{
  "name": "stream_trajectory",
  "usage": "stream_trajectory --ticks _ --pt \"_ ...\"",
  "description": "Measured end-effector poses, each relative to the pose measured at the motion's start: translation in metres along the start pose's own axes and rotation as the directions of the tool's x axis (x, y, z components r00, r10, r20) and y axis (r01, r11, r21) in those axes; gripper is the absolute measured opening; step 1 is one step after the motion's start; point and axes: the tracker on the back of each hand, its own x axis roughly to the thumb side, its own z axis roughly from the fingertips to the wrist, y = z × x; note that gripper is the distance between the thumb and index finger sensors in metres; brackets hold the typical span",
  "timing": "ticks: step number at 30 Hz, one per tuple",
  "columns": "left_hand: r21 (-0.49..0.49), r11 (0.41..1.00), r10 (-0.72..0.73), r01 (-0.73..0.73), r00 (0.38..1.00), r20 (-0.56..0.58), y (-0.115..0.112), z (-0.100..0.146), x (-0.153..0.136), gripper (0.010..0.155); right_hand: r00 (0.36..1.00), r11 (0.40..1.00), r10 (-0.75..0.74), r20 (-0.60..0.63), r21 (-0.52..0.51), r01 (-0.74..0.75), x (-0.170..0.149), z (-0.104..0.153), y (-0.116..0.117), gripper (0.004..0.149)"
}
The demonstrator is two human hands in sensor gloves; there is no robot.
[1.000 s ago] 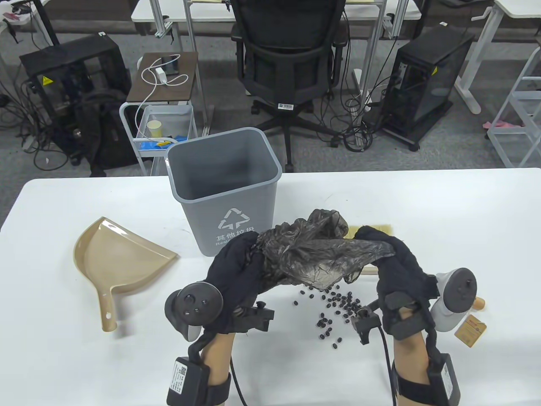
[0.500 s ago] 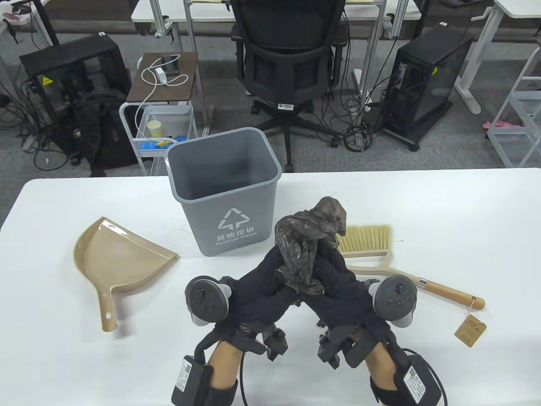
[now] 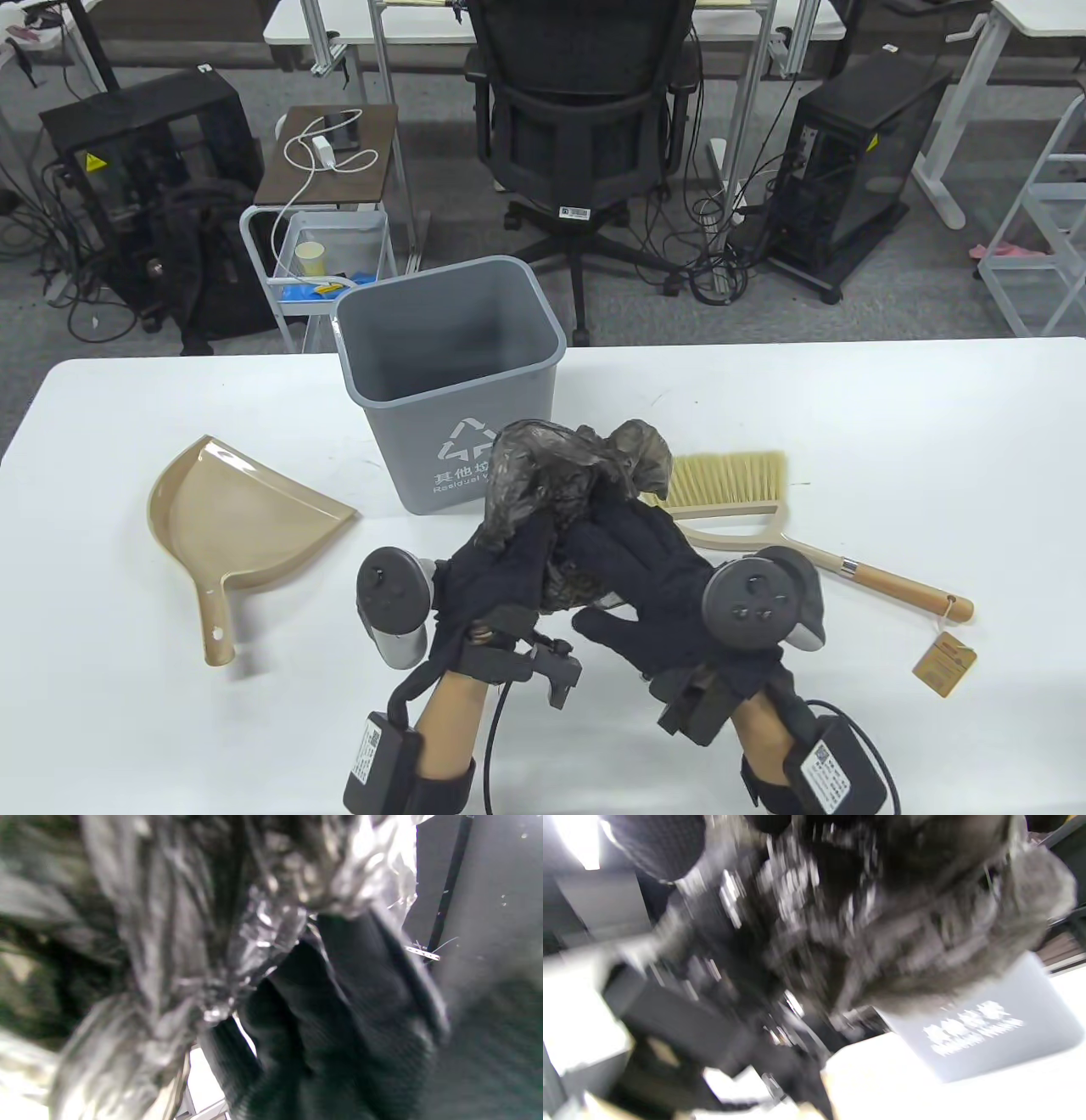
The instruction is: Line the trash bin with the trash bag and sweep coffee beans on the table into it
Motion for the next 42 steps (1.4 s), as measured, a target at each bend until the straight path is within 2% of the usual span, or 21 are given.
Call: stream_trajectory --ticks 2,3,8,10,12,13,16,17,20,22,24,26,28,30,32,34,36,38,40,41,42 --pt "0.017 0.99 -0.137 0.137 0.99 0.024 0.0 0.0 0.006 0.046 0.982 0.963 -0.187 0.011 -0.194 0.186 -0.003 0.009 -0.017 0.096" --pt "0.007 0.98 -0.2 0.2 0.979 0.042 -0.001 0.0 0.009 0.045 0.98 0.944 -0.201 0.004 -0.267 0.194 -0.004 0.012 -0.022 0.101" --pt "-0.144 0.875 -0.436 0.463 0.881 0.184 -0.028 0.0 0.025 0.043 0.981 0.942 0.018 -0.192 -0.326 -0.081 -0.022 0.014 -0.031 0.107" --pt "-0.166 0.865 -0.432 0.474 0.87 0.237 -0.035 0.001 0.029 0.042 0.967 0.945 -0.034 -0.254 -0.323 -0.052 -0.037 0.013 -0.033 0.089" --pt "-0.207 0.859 -0.409 0.468 0.871 0.271 -0.037 0.002 0.032 0.042 0.952 0.924 -0.15 -0.268 -0.38 0.039 -0.054 0.015 -0.037 0.058" --pt "-0.206 0.866 -0.396 0.457 0.875 0.278 -0.036 0.002 0.033 0.042 0.941 0.906 -0.214 -0.262 -0.414 0.091 -0.061 0.018 -0.041 0.051" --pt "-0.1 0.885 -0.425 0.454 0.878 0.221 -0.025 0.004 0.034 0.042 0.929 0.871 -0.262 -0.26 -0.479 0.112 -0.066 0.027 -0.058 0.047" --pt "-0.01 0.872 -0.479 0.489 0.858 0.188 -0.017 0.006 0.034 0.042 0.937 0.867 -0.223 -0.27 -0.494 0.064 -0.063 0.032 -0.068 0.047" --pt "0.209 0.764 -0.632 0.611 0.773 0.052 0.001 0.012 0.037 0.043 0.95 0.829 -0.112 -0.293 -0.555 -0.074 -0.051 0.045 -0.086 0.046" --pt "0.22 0.709 -0.681 0.67 0.732 -0.034 0.008 0.013 0.036 0.047 0.938 0.809 0.008 -0.345 -0.55 -0.209 -0.042 0.049 -0.094 0.045" --pt "0.15 0.668 -0.719 0.729 0.684 -0.124 0.01 0.008 0.03 0.05 0.871 0.81 0.204 -0.447 -0.422 -0.407 -0.032 0.047 -0.1 0.043" --pt "0.012 0.682 -0.721 0.732 0.675 -0.156 0.01 -0.003 0.023 0.048 0.798 0.831 0.291 -0.527 -0.275 -0.484 -0.028 0.042 -0.107 0.041" --pt "-0.13 0.72 -0.692 0.682 0.688 -0.221 0.012 -0.015 0.016 0.045 0.765 0.838 0.288 -0.577 -0.235 -0.493 -0.028 0.04 -0.117 0.038" --pt "-0.207 0.771 -0.637 0.603 0.723 -0.268 0.015 -0.025 0.01 0.043 0.737 0.851 0.28 -0.615 -0.197 -0.487 -0.033 0.04 -0.129 0.037" --pt "-0.293 0.81 -0.584 0.508 0.748 -0.317 0.014 -0.033 0.008 0.043 0.688 0.908 0.266 -0.675 -0.064 -0.415 -0.042 0.04 -0.137 0.037" --pt "-0.34 0.839 -0.532 0.425 0.772 -0.348 0.008 -0.042 0.012 0.044 0.712 0.958 0.165 -0.682 -0.06 -0.28 -0.046 0.038 -0.141 0.038" --pt "-0.285 0.9 -0.419 0.329 0.833 -0.361 -0.001 -0.052 0.016 0.044 0.757 0.974 -0.019 -0.653 -0.184 -0.135 -0.044 0.032 -0.143 0.039" --pt "-0.135 0.973 -0.216 0.185 0.938 -0.271 -0.011 -0.059 0.033 0.045 0.812 0.936 -0.088 -0.576 -0.328 -0.131 -0.028 0.023 -0.148 0.04" --pt "0.082 0.996 -0.03 0.031 0.999 -0.01 -0.022 -0.06 0.069 0.044 0.908 0.878 -0.034 -0.418 -0.446 -0.172 0.003 0.016 -0.156 0.041" --pt "0.151 0.988 -0.001 -0.018 0.992 0.125 -0.026 -0.058 0.087 0.044 0.949 0.856 -0.014 -0.316 -0.494 -0.152 0.016 0.014 -0.158 0.041" --pt "0.195 0.98 -0.011 -0.044 0.961 0.275 -0.031 -0.055 0.107 0.044 0.991 0.815 0.024 -0.128 -0.572 -0.093 0.035 0.015 -0.16 0.041"
